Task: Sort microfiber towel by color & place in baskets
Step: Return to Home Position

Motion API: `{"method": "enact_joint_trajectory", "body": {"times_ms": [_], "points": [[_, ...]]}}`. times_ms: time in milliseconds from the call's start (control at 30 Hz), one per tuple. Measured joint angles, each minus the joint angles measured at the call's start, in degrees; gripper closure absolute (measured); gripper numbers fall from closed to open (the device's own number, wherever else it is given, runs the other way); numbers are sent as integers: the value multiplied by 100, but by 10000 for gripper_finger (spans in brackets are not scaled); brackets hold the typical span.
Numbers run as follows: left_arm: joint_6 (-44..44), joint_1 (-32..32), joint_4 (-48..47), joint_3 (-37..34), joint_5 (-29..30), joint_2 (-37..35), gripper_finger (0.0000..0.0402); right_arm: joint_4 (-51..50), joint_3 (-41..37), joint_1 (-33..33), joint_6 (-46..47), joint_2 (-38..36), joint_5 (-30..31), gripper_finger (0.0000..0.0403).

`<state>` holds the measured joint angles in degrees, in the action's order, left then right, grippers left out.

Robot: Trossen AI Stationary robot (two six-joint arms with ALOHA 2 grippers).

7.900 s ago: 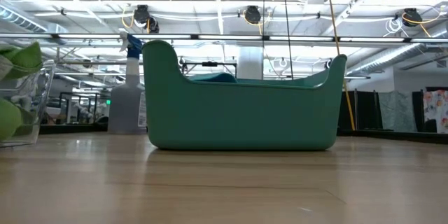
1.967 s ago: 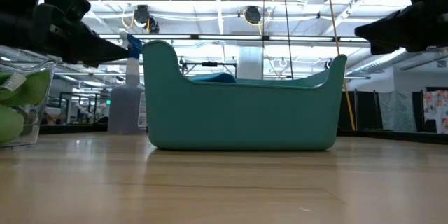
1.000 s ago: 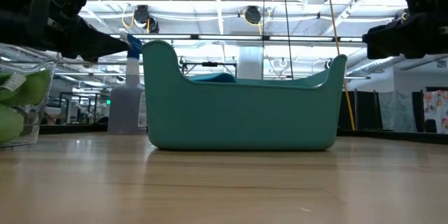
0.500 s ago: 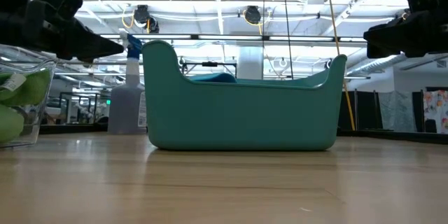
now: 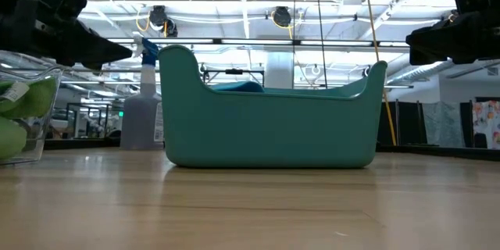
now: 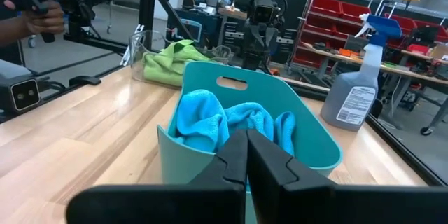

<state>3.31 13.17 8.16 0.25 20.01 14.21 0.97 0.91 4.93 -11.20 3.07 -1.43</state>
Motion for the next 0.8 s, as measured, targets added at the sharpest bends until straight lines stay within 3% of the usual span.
{"method": "enact_joint_trajectory", "body": {"times_ms": [567, 800], "points": [[271, -2, -464, 0, -260, -655, 362, 3, -2, 2, 2, 0, 4, 403], [654, -119, -467, 0, -396, -953, 396, 3, -2, 2, 2, 0, 6, 403]]}}
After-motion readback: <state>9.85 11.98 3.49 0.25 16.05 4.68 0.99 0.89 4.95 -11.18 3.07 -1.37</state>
